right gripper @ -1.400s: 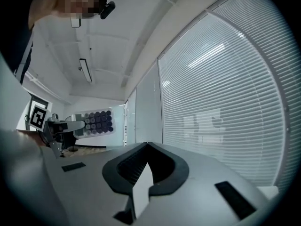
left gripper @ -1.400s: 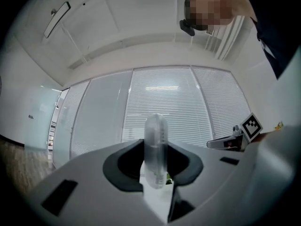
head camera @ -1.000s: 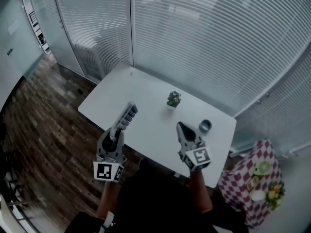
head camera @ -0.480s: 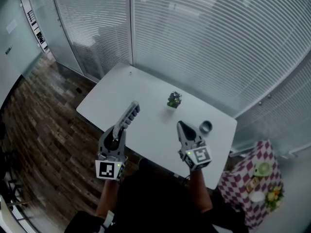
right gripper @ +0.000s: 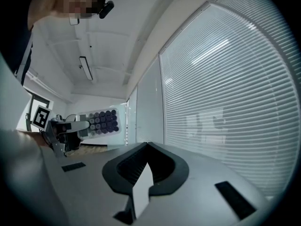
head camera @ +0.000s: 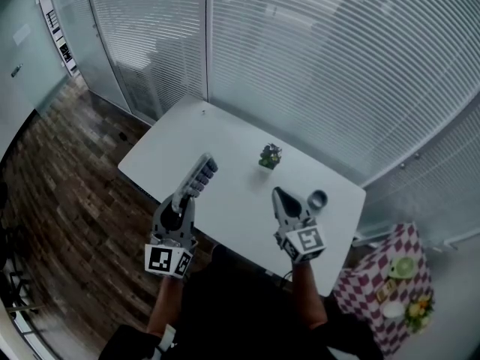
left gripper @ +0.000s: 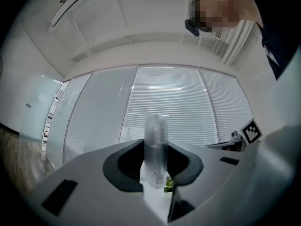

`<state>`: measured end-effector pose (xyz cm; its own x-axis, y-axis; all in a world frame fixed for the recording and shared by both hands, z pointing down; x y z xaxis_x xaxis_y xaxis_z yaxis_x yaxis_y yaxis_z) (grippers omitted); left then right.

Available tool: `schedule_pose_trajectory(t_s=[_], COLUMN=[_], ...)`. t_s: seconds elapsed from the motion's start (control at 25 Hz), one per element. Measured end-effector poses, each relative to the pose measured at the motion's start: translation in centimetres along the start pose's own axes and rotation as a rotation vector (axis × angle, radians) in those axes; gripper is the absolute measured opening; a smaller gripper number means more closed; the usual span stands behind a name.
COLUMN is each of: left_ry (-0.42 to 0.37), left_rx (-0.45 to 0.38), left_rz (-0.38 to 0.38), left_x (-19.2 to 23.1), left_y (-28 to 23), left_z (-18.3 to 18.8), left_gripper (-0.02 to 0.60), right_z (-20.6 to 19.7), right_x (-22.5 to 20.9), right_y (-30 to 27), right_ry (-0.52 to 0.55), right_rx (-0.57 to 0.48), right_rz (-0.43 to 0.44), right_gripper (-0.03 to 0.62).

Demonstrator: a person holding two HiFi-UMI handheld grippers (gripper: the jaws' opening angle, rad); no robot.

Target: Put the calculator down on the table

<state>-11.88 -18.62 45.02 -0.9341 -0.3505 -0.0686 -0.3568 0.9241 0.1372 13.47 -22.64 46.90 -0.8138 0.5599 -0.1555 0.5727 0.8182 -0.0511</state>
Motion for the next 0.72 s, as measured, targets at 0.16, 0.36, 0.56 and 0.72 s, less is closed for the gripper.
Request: schedule_pose_trajectory(t_s=[0.16,0.36,0.56,0.72], left_ry=[0.149,0.374,0.681,1.03], left_rx=[-0.037,-0.074,-0.082,-0.154], left_rz=[-0.01,-0.03,-0.054,-0.075], left_x=[0.1,0.3,0.5,1.2], left_y=[-0.2,-0.4,-0.9,-1.1], left_z=[0.1,-0.1,-1.4,-2.6], left_gripper=[0.101,0.101,0.101,0.101], right_z=[-0.1,-0.1,-0.7,-0.9], right_x=[-0.3,-0.3,-0.4,-0.6], right_y=[-0.3,-0.6,-0.7,-1.1], right_ry=[-0.001,-0.01,-0.021,-0.053], right_rx=[0.007,0.008,0.022,0.025], right_rz=[-0.002,0.003,0.004,0.009], right_gripper=[0.006,0.006,0.006,0.006])
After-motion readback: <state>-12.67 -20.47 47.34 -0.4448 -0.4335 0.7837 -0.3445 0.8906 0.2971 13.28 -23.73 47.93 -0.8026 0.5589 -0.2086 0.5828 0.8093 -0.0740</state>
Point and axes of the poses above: the fingertips, and each gripper's own axes: y backward along the fingers, x to its left, z out of its top, the point moved 3 cm from there along y, backward along the fingers, and after that the axes turned 9 degrees about -y, right-handed, at the moved point
